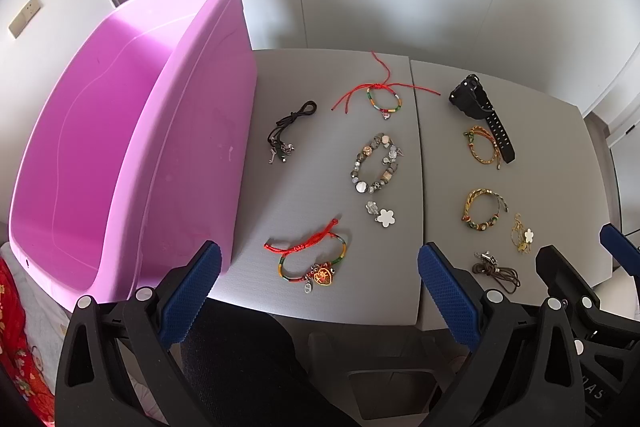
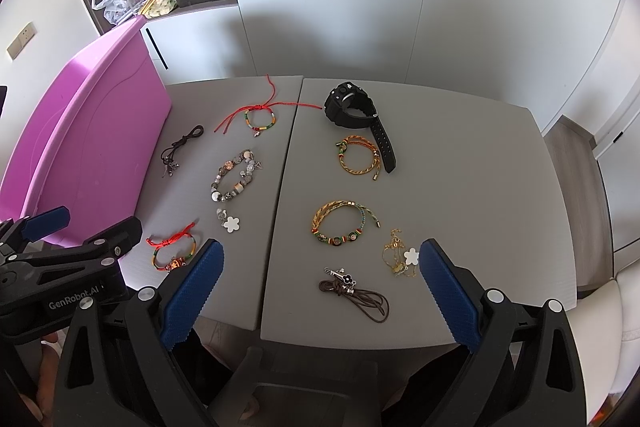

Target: Organize jewelry

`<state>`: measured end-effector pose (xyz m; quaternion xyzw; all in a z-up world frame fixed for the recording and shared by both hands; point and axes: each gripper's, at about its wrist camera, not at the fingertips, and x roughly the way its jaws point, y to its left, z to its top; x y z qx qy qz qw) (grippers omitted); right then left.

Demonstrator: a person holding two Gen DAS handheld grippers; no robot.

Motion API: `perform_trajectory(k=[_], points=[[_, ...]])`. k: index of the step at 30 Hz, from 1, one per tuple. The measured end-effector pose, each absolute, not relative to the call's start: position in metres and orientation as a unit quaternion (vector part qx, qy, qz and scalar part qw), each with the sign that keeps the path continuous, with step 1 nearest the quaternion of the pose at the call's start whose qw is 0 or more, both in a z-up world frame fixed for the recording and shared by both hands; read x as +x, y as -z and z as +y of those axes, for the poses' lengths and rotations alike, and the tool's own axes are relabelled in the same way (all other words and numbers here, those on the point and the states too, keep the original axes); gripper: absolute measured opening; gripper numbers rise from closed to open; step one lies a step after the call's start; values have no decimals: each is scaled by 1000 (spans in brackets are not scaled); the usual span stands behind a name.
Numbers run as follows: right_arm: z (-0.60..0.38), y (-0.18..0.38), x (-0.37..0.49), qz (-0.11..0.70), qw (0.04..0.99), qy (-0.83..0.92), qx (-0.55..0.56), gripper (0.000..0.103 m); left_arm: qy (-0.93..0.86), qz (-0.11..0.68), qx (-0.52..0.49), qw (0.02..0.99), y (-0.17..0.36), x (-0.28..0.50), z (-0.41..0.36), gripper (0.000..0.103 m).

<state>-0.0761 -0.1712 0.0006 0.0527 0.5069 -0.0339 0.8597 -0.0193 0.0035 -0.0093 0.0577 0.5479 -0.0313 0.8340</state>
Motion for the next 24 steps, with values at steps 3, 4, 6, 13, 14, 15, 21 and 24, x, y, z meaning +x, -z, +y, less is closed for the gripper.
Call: perform_trajectory(k=[3, 4, 6, 13, 14, 15, 21, 24], points=[[-171, -1, -76, 507, 860, 34, 53, 94, 31, 548, 57, 834, 9, -19, 3, 97], [-171, -1, -76, 507, 859, 34, 53, 94, 31, 548, 58, 834, 9, -19, 3, 97], [-171, 0, -77, 507, 860, 34, 53, 94, 32, 548, 58, 834, 9, -20, 3, 97], [-170, -1, -77, 507, 860, 33, 54, 94, 33, 548, 59, 834, 10, -21, 3, 97], [-170, 0, -77, 507, 859, 33, 55, 94, 33, 548, 59, 834, 11, -21, 3, 97], [-171, 0, -77, 508, 859, 33, 56, 94, 33, 547, 60, 834, 12, -21, 2, 97], [-181, 13, -81, 513, 855, 17, 73, 94, 36, 548, 58, 833, 21, -23, 4, 97], [-188, 24, -86, 514, 853, 6, 86, 94, 38, 535, 70, 841, 27, -28, 3, 97]])
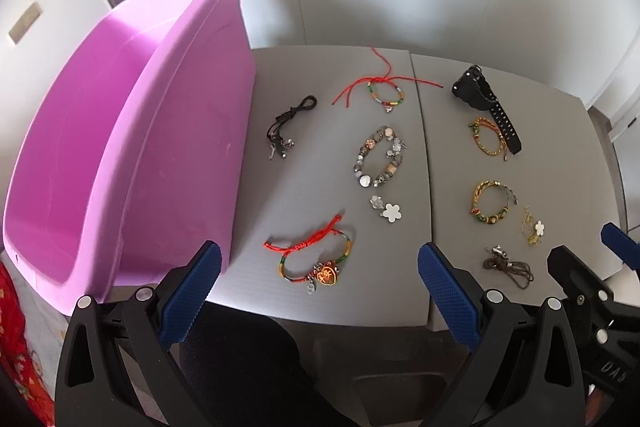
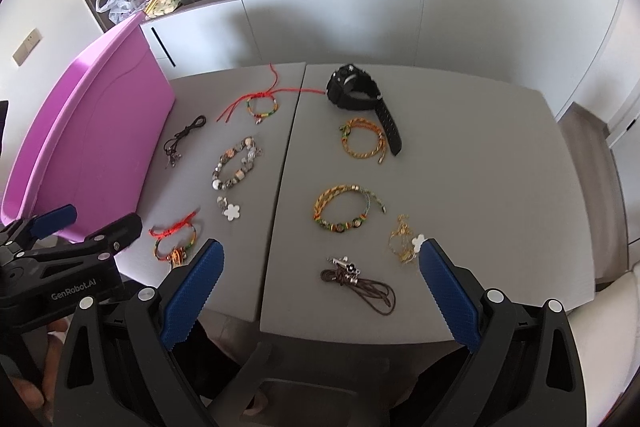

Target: Organize jewelry

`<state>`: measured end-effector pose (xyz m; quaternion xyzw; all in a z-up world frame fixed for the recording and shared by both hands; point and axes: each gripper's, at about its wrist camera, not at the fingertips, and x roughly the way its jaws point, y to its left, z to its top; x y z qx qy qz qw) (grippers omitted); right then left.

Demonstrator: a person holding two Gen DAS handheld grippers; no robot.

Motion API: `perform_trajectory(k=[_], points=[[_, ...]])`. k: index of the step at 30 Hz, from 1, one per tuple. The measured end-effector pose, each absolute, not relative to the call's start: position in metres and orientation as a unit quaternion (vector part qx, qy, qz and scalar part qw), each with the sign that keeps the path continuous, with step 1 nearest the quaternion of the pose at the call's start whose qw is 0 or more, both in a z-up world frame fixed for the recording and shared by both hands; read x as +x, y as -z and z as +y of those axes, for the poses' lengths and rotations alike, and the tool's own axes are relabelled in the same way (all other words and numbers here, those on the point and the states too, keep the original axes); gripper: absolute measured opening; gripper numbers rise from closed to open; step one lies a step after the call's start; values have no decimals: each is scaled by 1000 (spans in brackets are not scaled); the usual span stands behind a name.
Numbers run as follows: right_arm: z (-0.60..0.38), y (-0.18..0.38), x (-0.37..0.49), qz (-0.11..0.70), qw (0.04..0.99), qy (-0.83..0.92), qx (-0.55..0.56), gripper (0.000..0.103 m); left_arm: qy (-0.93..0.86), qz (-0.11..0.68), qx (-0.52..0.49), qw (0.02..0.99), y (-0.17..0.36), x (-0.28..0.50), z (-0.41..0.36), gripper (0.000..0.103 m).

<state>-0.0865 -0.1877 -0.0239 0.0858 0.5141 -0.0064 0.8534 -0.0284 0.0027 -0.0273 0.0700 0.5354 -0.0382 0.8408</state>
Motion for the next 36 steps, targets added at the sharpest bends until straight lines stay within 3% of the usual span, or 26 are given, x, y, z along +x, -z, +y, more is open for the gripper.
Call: perform_trajectory(k=[21, 36], points=[[-234, 106, -102, 548, 828, 30, 117, 94, 78, 550, 68, 829, 95, -36, -22, 97], [-223, 127, -99, 541, 836, 18, 91, 93, 26, 560, 34, 827, 121, -35, 2, 96]])
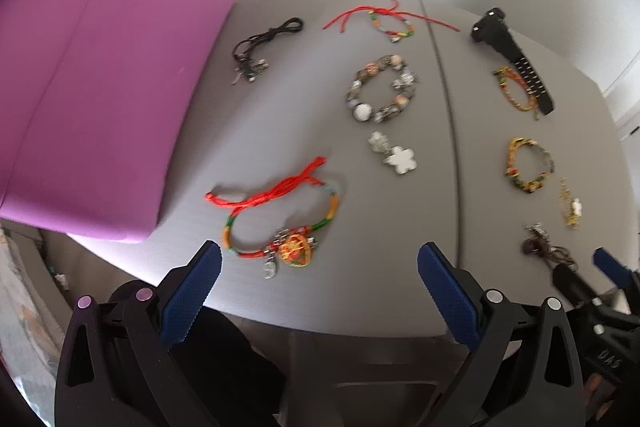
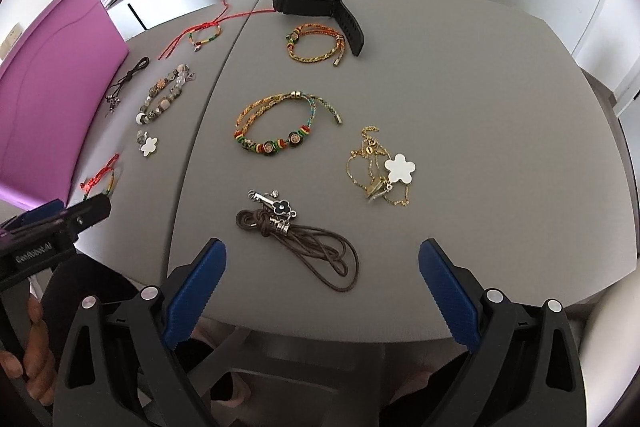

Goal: Organize jewelry
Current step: 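Grasp red-string heart bracelet with left tool while right tool grasps brown leather cord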

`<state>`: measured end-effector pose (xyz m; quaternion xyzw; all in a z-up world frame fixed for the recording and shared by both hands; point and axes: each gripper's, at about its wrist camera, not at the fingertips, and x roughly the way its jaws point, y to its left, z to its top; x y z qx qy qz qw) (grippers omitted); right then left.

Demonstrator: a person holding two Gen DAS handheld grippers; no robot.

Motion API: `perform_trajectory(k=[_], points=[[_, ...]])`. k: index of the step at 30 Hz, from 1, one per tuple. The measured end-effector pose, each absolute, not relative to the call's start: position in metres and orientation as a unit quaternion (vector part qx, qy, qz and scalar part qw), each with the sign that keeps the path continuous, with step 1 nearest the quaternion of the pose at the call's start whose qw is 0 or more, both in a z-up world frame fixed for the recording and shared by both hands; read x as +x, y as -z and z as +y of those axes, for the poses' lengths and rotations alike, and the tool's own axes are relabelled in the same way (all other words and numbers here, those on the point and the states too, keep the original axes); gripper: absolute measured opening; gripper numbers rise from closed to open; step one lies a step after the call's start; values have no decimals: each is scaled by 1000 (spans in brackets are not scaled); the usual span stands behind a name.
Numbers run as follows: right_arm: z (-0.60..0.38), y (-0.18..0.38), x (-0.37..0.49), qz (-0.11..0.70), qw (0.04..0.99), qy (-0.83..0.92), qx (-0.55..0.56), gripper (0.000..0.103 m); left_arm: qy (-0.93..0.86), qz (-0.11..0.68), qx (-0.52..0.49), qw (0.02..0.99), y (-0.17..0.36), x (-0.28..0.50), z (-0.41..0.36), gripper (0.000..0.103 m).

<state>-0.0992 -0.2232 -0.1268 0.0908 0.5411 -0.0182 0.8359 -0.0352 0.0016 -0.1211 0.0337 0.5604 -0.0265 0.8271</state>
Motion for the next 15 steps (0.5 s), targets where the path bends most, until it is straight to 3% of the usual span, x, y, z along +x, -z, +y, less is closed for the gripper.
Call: perform_trajectory(k=[15], points=[[-210, 133, -101, 534, 843, 13, 63, 93, 10, 534, 47, 844, 128, -42, 12, 96]])
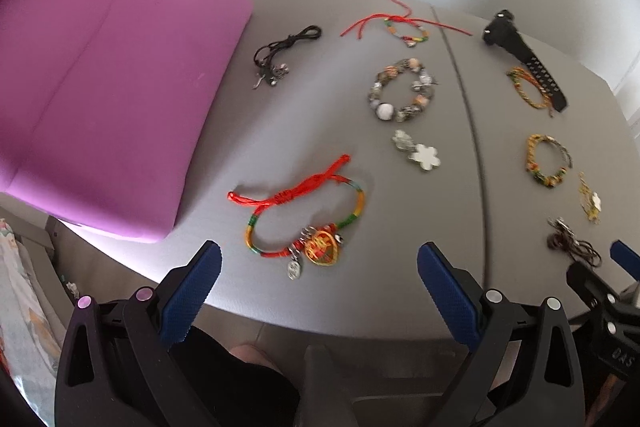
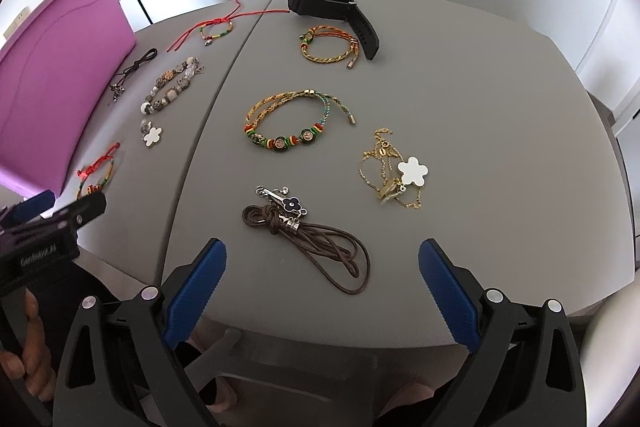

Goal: Organize jewelry
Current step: 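Grasp red-string heart bracelet with left tool while right tool grasps brown leather cord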

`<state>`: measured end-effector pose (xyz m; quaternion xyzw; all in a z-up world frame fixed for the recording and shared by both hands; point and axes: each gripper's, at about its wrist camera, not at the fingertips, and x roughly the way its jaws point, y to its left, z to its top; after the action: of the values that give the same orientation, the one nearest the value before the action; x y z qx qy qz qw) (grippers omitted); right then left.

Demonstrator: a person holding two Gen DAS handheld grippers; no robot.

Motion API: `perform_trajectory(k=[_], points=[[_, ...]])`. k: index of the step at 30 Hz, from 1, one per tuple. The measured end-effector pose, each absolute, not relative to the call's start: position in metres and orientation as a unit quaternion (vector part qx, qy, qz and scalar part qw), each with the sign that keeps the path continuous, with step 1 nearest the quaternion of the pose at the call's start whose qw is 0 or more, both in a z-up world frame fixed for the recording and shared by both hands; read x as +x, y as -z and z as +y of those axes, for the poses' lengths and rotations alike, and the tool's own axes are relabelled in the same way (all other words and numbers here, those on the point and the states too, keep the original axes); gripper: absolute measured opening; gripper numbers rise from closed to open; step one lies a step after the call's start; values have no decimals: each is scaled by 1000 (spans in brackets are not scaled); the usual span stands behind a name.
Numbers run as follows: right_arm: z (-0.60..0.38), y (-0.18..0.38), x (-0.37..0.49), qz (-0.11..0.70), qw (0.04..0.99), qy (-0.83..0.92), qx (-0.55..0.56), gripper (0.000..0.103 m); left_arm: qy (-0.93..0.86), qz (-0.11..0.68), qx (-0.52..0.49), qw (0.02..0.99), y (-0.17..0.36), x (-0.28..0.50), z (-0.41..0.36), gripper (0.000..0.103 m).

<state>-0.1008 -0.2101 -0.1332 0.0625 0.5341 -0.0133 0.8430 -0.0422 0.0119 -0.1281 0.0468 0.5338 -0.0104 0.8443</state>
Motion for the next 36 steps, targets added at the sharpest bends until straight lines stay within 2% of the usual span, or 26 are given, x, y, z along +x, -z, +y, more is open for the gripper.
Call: perform_trajectory(k=[9, 13, 27, 36], points=[[-207, 138, -96, 533, 844, 16, 55, 92, 6, 538, 40, 842, 139, -28, 17, 96], [-205, 144, -94, 542, 839, 16, 47, 80, 14, 530, 54, 846, 140, -30, 12, 96], [-200, 145, -94, 537, 843, 19, 30, 79, 25, 527, 47, 848, 145, -28, 8, 97], [-198, 144, -93, 533, 846, 16, 24, 69, 29, 529, 36, 847, 148, -21, 10, 97]])
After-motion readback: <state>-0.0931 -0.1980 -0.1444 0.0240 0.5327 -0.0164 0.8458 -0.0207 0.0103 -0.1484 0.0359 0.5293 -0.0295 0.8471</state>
